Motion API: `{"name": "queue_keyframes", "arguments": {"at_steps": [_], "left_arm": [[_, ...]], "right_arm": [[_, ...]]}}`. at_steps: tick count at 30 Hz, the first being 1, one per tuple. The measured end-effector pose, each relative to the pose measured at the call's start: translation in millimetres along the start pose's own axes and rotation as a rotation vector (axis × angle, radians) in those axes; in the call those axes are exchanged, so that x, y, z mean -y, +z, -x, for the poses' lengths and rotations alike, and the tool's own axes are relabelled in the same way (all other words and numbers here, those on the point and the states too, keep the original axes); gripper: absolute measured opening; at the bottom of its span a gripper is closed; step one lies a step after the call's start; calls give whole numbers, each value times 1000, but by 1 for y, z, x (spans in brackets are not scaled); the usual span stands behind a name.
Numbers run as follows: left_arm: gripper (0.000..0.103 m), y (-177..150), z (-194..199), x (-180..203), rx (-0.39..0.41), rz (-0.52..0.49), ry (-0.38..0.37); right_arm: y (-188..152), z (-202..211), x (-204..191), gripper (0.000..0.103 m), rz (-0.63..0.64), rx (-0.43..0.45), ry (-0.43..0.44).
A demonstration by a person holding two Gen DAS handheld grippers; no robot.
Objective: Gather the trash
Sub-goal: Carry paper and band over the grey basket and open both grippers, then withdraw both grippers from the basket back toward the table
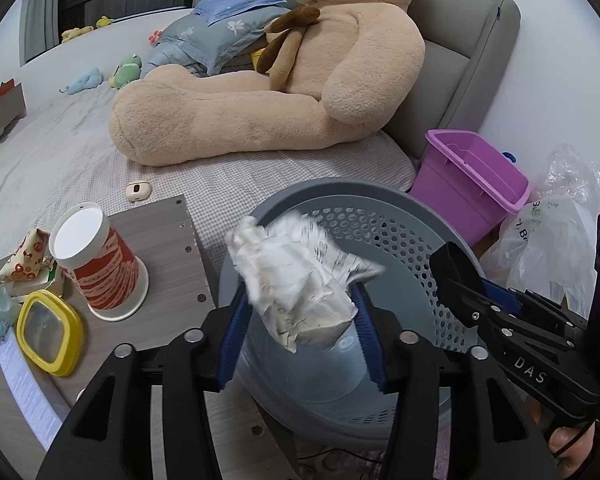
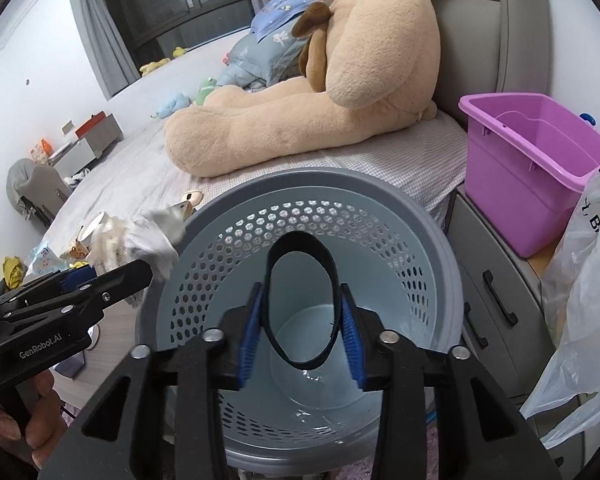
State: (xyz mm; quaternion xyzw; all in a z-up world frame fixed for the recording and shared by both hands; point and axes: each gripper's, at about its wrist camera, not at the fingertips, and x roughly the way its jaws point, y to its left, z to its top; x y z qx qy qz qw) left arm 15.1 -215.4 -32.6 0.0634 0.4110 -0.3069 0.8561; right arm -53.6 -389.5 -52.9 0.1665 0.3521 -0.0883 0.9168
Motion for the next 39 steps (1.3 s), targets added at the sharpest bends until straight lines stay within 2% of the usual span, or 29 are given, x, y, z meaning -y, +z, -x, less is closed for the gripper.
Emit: {"name": "queue_keyframes", "arguments": {"at_steps": [1, 3, 14, 30, 39], "left_arm": [[60, 1, 0, 2, 3, -2, 7], [68, 1, 0, 4, 9, -6, 16], [69, -3, 8, -3, 16, 21, 38], [72, -18, 29, -20, 27, 80, 90], [74, -36, 55, -57, 42, 173, 198]], "right_arm": [[0, 1, 1, 57, -1, 5, -3], [-1, 4, 2, 63, -3, 22, -7], [-5, 4, 3, 64, -14, 10, 0], [-16, 9, -20, 75, 13, 4, 39], [-26, 17, -53, 87, 56, 9, 101]]}}
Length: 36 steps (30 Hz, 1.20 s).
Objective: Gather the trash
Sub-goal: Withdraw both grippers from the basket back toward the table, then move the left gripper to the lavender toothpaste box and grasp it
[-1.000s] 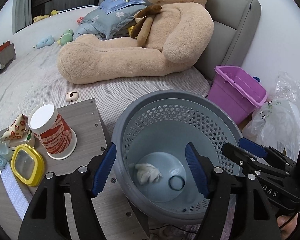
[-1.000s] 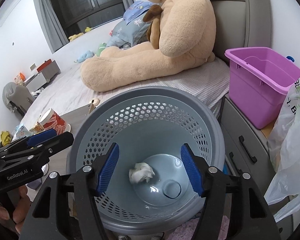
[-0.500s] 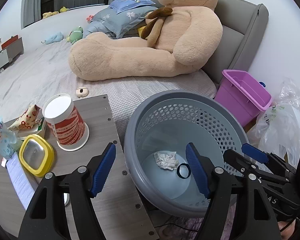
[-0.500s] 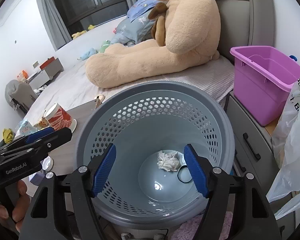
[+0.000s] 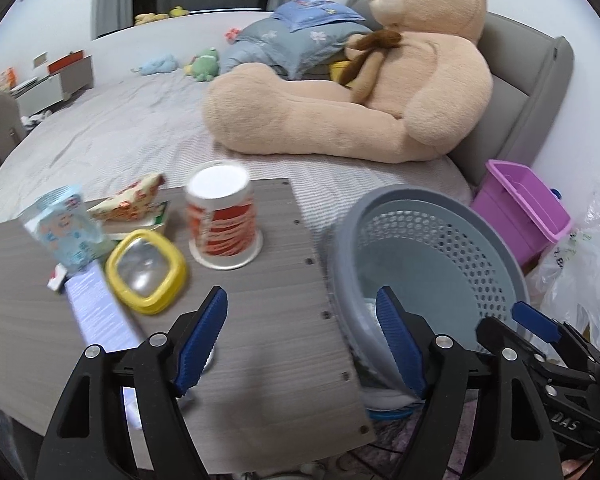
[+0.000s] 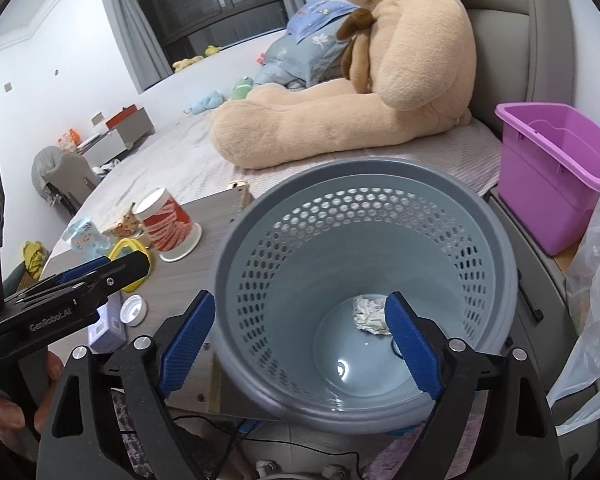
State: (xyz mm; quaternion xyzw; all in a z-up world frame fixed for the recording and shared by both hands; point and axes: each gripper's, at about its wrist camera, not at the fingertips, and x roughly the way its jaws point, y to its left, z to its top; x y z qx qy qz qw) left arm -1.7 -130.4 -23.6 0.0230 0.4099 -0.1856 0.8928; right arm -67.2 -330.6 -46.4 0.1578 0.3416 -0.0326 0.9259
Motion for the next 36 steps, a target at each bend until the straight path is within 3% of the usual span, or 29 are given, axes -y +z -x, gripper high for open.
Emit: {"name": "queue_keyframes", "arguments": {"at_steps": [9, 16, 36], "left_arm": [[74, -19, 9, -60, -18, 108, 129], [74, -36, 13, -94, -45, 145, 173], [74, -45, -8, -105, -74, 133, 245]], "right_arm": [[-11, -1, -49, 91, 81, -16, 79], [-19, 0, -77, 95, 119, -22, 111], [-24, 0, -98, 96, 143, -43, 123]]}}
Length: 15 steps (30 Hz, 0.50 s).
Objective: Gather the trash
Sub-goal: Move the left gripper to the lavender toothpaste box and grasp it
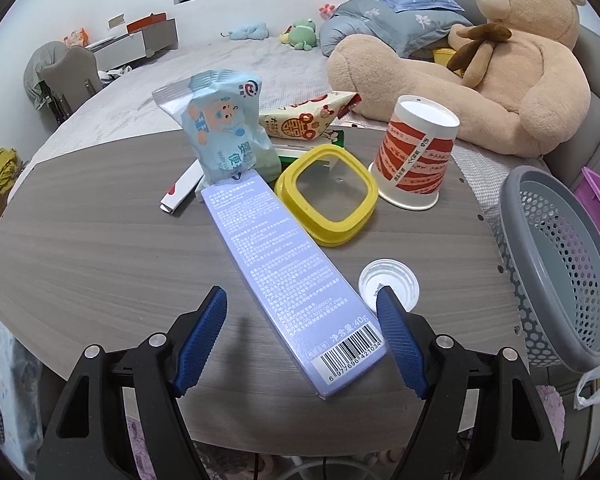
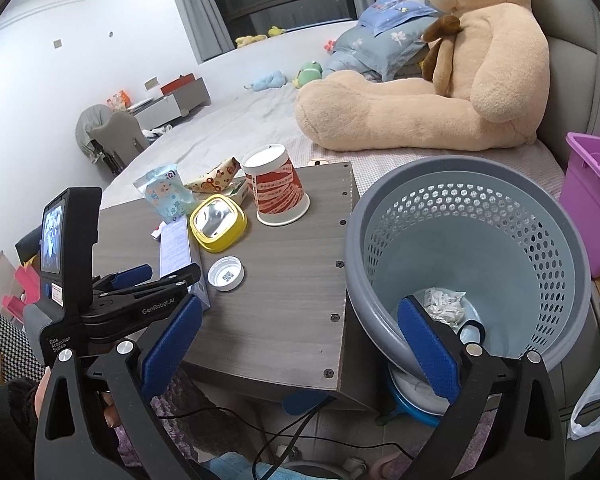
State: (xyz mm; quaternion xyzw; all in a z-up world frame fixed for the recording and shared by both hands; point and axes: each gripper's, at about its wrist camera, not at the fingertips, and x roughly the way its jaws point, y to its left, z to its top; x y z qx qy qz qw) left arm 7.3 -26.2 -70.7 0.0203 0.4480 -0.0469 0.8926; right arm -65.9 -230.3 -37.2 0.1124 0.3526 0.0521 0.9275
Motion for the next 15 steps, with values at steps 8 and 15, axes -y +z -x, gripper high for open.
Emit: {"name": "queue_keyframes", "arguments": {"at_steps": [8, 15], "left_arm": [[74, -9, 7, -29, -1, 30, 13], [74, -18, 11, -67, -18, 81, 36]], "right_arm": [[1, -4, -9, 96, 17, -7, 6], [-2, -12, -26, 96, 49, -29, 21]]}}
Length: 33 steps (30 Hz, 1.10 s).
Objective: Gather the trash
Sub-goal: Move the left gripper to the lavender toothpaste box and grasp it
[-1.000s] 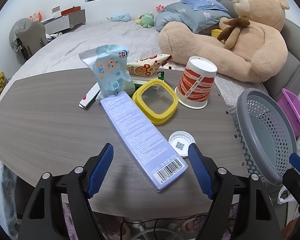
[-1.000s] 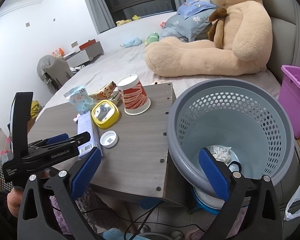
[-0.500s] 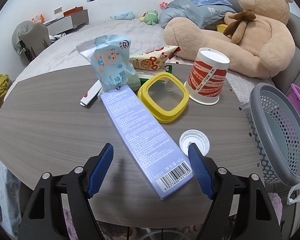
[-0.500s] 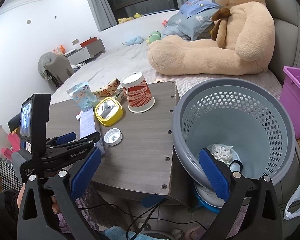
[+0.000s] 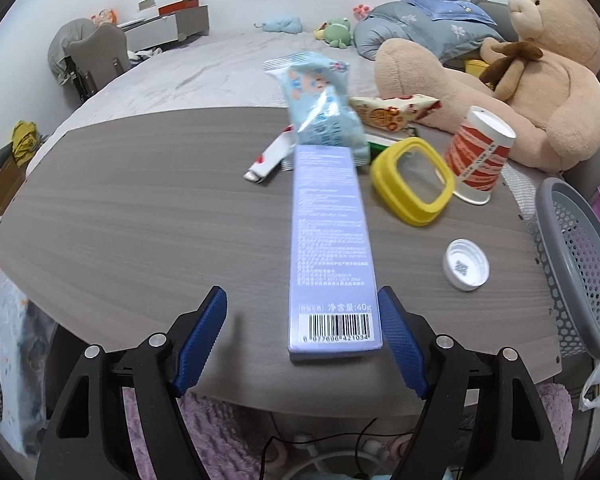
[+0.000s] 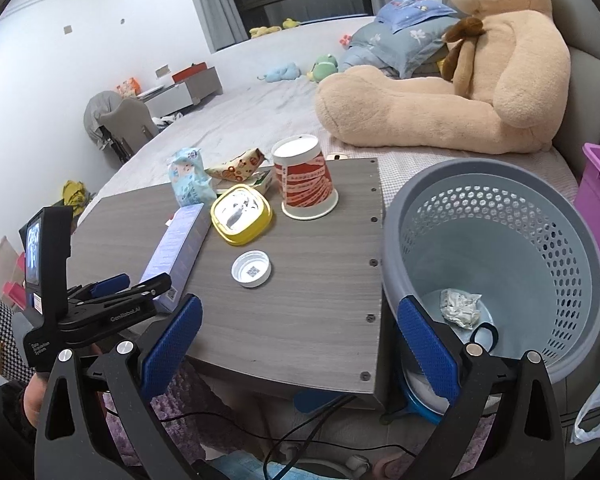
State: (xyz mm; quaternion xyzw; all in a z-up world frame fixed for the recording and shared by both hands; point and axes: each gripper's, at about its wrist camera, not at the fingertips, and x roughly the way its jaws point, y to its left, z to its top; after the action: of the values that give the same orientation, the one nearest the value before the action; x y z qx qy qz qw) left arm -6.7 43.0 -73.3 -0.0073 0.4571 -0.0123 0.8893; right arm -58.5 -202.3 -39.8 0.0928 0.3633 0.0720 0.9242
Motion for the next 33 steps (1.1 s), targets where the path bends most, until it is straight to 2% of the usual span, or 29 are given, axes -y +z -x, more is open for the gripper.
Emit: {"name": "queue_keyframes", "arguments": {"at_steps": [6, 10, 19, 33], "left_arm": [[74, -4, 16, -21, 26, 30, -42], [74, 7, 20, -23, 52, 40, -81], [74, 32, -14, -18, -1, 41, -123], [73, 43, -43, -5, -21, 0, -149]], "right_arm": [[1, -5, -15, 96, 28, -11, 6], [1, -8, -23, 96, 38, -23, 13], [4, -12, -28, 96, 55, -32, 2], [7, -32, -30, 96, 49, -68, -4]]}}
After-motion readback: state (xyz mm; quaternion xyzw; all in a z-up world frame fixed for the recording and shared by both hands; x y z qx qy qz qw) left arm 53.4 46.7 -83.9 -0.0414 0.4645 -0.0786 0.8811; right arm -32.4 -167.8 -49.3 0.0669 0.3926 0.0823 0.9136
